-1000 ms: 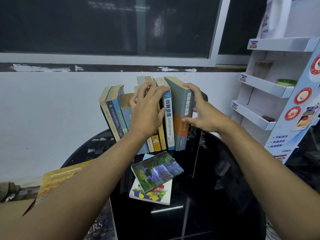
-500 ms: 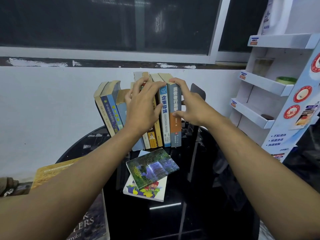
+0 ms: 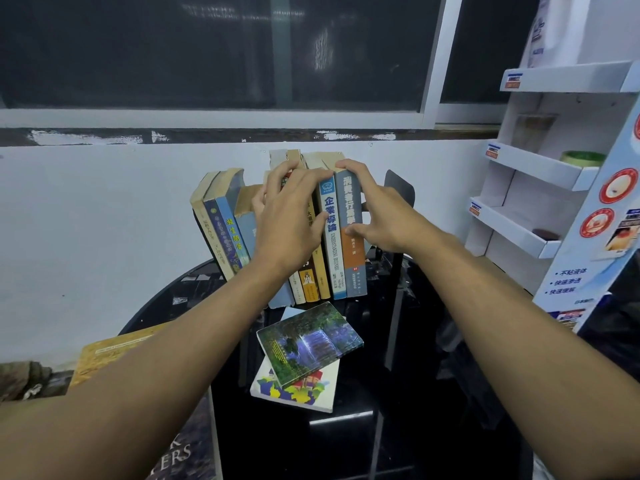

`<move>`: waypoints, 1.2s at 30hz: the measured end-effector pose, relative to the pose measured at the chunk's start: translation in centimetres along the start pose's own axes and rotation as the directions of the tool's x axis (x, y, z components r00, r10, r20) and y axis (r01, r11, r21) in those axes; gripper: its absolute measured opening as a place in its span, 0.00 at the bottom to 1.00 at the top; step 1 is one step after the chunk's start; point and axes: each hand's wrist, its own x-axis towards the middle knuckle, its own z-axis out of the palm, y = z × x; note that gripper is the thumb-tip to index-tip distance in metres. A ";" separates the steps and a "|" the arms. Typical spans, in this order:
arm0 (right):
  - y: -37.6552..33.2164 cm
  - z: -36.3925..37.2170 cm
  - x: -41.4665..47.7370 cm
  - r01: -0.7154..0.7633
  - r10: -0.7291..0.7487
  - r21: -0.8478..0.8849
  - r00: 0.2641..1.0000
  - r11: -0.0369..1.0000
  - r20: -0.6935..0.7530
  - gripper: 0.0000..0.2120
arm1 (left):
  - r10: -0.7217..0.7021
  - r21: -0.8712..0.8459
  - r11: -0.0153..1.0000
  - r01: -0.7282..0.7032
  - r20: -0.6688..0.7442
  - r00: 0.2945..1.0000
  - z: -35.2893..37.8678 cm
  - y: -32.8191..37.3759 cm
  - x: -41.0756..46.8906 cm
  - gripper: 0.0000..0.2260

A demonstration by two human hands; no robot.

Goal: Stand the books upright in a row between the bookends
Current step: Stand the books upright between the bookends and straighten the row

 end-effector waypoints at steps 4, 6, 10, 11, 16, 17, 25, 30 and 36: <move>0.4 0.2 -0.1 -0.005 0.005 -0.001 1.000 1.000 -0.010 0.45 | -0.003 -0.006 1.000 0.003 -0.005 1.000 0.1 0.1 -0.1 0.25; 0.5 0.2 -0.4 -0.001 0.001 -0.002 1.000 1.000 -0.009 0.45 | -0.005 -0.009 1.000 0.005 -0.011 1.000 0.2 0.2 -0.1 0.25; 0.3 -0.1 -0.7 0.000 0.001 -0.012 1.000 1.000 0.019 0.46 | -0.004 0.014 1.000 0.003 0.011 1.000 0.1 0.5 -0.1 0.25; 0.1 -0.1 -0.7 -0.004 0.004 -0.023 1.000 1.000 0.028 0.46 | -0.004 0.022 1.000 0.003 0.024 1.000 0.0 0.5 -0.1 0.25; -1.1 0.0 -1.3 -0.022 0.023 -0.028 0.999 0.999 0.039 0.51 | -0.001 -0.016 1.000 0.004 0.180 0.984 -2.1 0.7 0.1 0.27; -1.4 0.0 -1.6 -0.025 0.026 -0.030 0.999 0.999 0.030 0.52 | 0.008 -0.037 0.999 0.000 0.208 0.978 -2.7 0.7 0.0 0.28; -6.2 2.1 -5.8 0.035 -0.065 -0.111 0.958 0.993 -0.278 0.40 | 0.062 -0.184 0.983 -0.012 0.269 0.961 -9.3 -0.6 -5.3 0.25; -10.3 5.2 -8.9 0.059 -0.067 -0.068 0.991 0.996 -0.117 0.29 | -0.035 -0.114 0.989 0.090 0.411 0.911 -14.2 -3.3 -9.7 0.23; -13.1 11.3 -11.0 0.032 -0.022 -0.024 0.943 0.999 0.333 0.32 | -0.189 0.028 0.978 0.205 0.523 0.831 -19.1 -7.3 -15.3 0.26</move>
